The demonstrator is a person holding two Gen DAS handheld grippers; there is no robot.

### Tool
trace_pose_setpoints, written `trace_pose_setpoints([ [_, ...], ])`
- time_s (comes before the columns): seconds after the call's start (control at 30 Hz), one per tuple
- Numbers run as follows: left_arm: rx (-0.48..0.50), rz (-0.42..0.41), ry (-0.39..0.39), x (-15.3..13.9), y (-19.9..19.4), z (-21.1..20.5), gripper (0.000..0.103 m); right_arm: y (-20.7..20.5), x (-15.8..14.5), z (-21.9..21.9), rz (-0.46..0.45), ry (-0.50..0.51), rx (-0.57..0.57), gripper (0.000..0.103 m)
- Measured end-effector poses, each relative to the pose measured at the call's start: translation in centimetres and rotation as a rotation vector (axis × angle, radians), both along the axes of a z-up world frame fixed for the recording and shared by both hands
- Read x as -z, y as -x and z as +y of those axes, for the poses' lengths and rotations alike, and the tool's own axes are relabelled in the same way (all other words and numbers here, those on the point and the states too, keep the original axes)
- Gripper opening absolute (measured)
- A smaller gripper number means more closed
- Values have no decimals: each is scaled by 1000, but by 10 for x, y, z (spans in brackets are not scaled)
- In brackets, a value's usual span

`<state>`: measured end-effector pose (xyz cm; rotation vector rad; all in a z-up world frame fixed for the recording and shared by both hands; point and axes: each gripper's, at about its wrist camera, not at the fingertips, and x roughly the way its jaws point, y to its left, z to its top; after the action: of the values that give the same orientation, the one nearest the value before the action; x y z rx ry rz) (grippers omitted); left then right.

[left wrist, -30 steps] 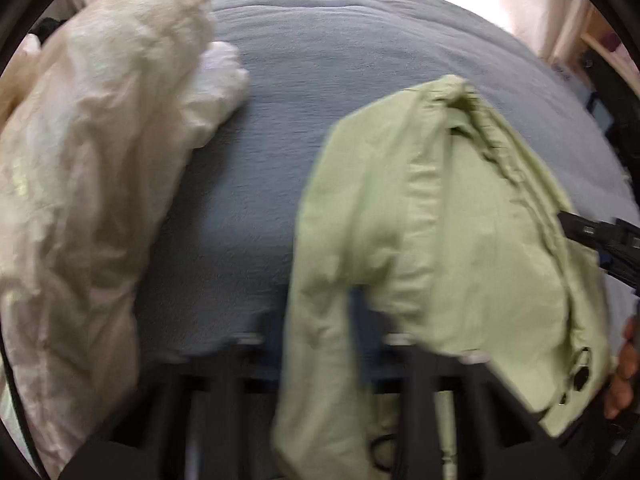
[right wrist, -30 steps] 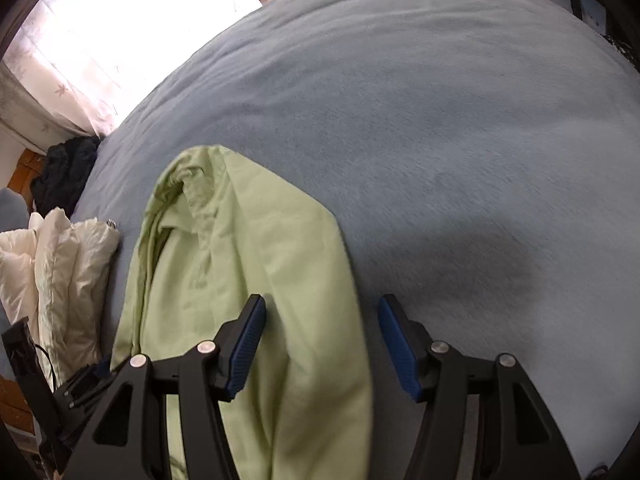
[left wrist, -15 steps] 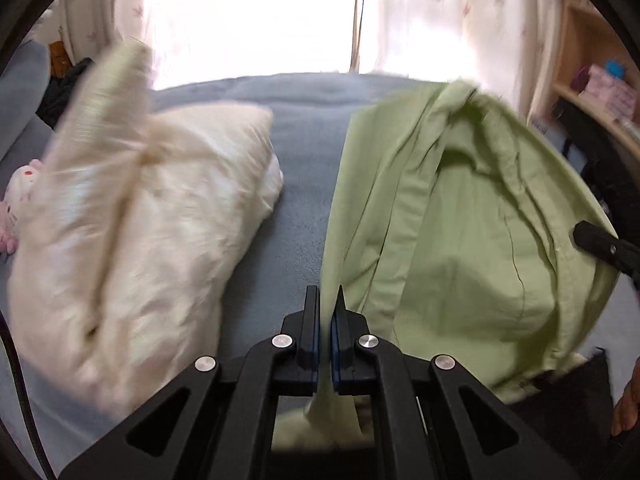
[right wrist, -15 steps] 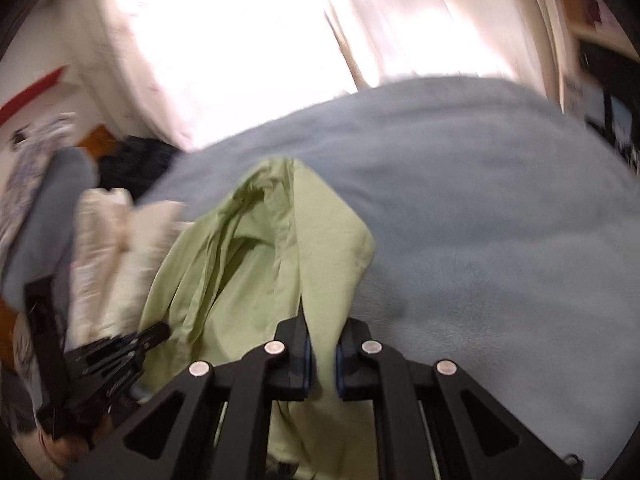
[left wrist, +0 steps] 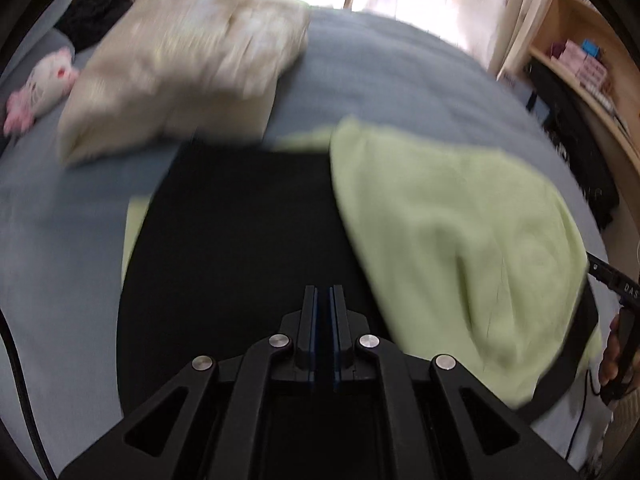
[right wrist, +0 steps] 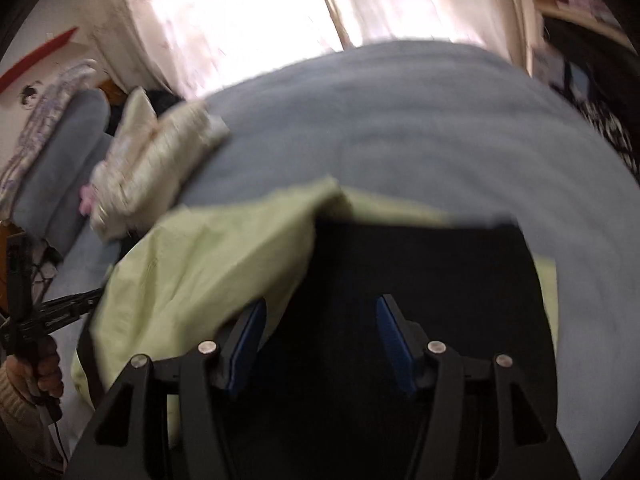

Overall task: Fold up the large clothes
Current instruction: 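Fold the green hood over the black folded body with the right gripper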

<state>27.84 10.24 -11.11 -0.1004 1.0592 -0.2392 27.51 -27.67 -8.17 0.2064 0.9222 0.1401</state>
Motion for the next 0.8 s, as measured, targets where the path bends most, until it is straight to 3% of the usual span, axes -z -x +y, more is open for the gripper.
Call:
trace_pose_setpoints([
  [0.17, 9, 34, 25, -6, 44, 11, 6, 48, 10, -15, 86, -151, 37, 57],
  [0.3, 25, 23, 66, -26, 83, 13, 11, 75, -1, -2, 110, -176, -5, 58],
  [0.4, 68, 8, 113, -39, 95, 5, 24, 89, -11, 18, 109, -170, -49, 60],
  [0.53, 110, 1, 180, -39, 88, -8, 45, 99, -15, 39, 118, -178, -71, 65],
  [0.8, 62, 117, 365, 7, 50, -30, 45, 61, 25, 50, 167, -240, 10, 65],
])
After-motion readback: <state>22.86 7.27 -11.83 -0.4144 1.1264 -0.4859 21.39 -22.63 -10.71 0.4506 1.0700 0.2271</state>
